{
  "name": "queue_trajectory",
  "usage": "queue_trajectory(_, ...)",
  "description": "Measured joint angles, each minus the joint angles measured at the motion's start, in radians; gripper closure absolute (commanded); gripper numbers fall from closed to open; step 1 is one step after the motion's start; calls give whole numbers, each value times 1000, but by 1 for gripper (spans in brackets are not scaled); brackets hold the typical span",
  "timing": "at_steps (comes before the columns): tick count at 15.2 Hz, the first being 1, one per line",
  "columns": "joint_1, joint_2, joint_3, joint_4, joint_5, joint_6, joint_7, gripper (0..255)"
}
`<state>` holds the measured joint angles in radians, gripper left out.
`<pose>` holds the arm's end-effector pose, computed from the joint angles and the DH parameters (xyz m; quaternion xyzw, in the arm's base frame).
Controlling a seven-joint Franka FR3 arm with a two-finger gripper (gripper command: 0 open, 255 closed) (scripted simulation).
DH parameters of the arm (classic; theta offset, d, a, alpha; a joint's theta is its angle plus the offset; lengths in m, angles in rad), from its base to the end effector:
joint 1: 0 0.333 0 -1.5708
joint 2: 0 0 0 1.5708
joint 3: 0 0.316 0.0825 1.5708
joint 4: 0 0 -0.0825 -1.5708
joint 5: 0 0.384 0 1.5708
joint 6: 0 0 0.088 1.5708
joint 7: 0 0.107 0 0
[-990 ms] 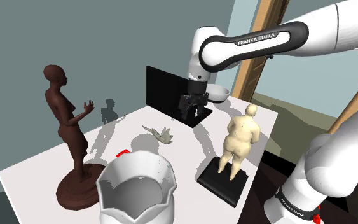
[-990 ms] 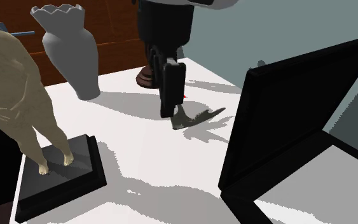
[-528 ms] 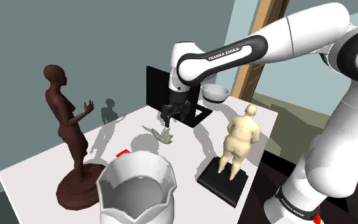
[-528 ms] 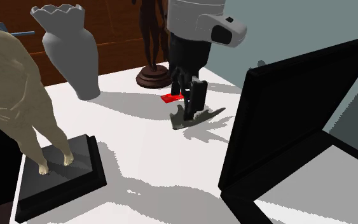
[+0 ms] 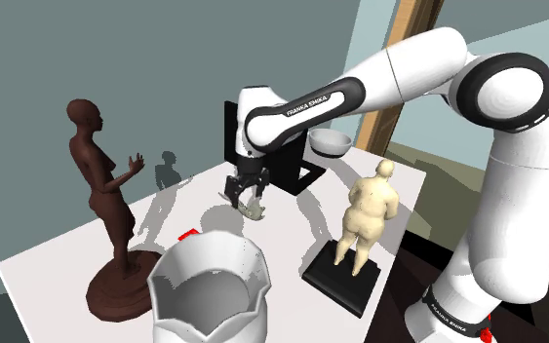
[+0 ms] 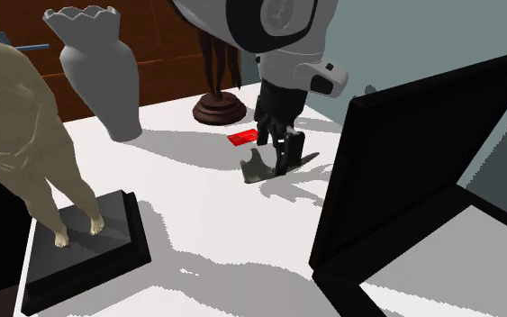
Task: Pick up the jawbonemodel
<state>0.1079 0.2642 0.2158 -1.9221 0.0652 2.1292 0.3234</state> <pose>0.5744 0.1899 0.3540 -0.9979 0.0207 0.0421 0.0441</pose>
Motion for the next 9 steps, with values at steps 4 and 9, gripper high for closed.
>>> queue_trajectory(4, 1, 29, -2, -18, -5, 46, -2, 0)
queue_trajectory(9, 4, 45, -2, -20, -8, 64, 0, 255)
